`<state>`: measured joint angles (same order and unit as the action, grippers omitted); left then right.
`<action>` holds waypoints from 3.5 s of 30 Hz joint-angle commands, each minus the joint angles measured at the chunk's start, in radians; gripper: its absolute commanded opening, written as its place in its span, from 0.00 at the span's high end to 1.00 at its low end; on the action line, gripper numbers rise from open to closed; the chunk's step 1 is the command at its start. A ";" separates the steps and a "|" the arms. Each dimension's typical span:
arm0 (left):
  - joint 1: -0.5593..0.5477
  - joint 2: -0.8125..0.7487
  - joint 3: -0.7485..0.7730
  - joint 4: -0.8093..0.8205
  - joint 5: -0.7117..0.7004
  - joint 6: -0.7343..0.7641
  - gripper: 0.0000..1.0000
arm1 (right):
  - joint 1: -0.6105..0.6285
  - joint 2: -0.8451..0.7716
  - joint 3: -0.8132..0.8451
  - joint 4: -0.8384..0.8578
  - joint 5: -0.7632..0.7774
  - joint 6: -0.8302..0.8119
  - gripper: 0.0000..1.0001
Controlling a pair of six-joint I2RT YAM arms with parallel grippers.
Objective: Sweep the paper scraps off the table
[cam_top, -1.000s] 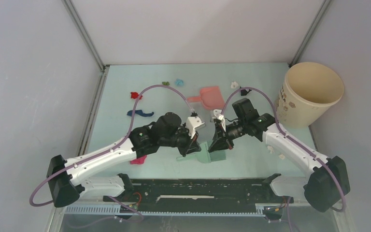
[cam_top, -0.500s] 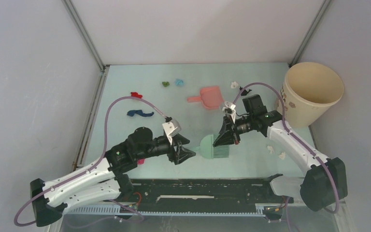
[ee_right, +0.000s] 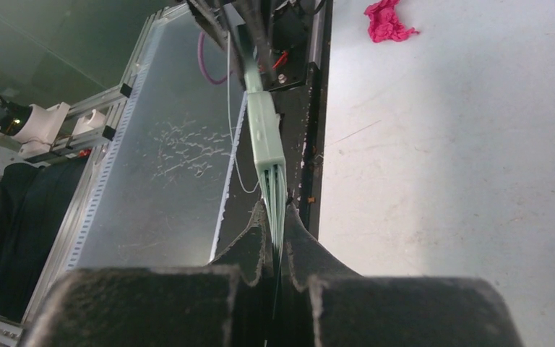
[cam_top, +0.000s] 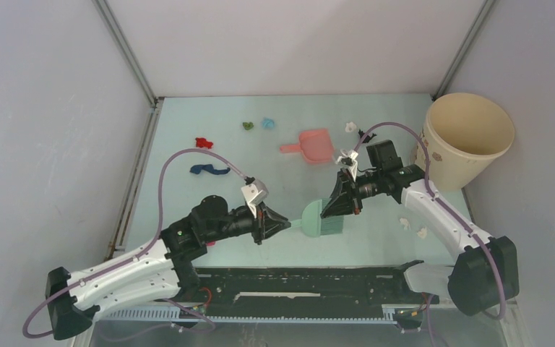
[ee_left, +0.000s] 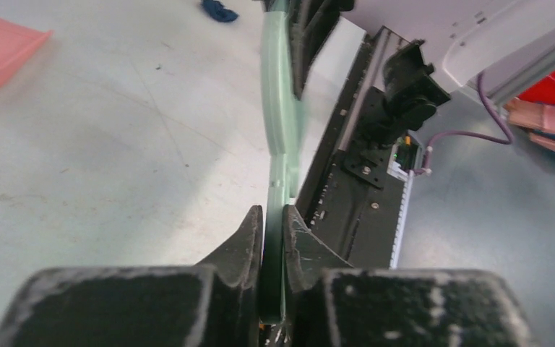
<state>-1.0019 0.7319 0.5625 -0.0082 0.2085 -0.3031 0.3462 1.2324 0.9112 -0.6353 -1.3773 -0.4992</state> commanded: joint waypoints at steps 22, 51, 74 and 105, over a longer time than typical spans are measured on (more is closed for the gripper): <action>-0.003 0.129 0.209 -0.388 0.136 0.116 1.00 | 0.120 -0.050 0.023 -0.061 0.208 -0.168 0.34; -0.003 0.046 0.169 -0.221 0.064 0.038 0.23 | 0.123 0.039 0.053 -0.114 0.099 -0.170 1.00; 0.008 -0.020 0.045 -0.100 -0.010 -0.030 0.18 | 0.076 0.025 0.054 -0.140 0.013 -0.173 1.00; 0.016 0.024 0.030 -0.039 0.102 -0.056 1.00 | 0.067 0.033 0.053 -0.128 0.041 -0.154 1.00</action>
<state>-0.9901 0.7605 0.5945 -0.0799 0.3302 -0.3687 0.4183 1.2716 0.9249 -0.7582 -1.3361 -0.6735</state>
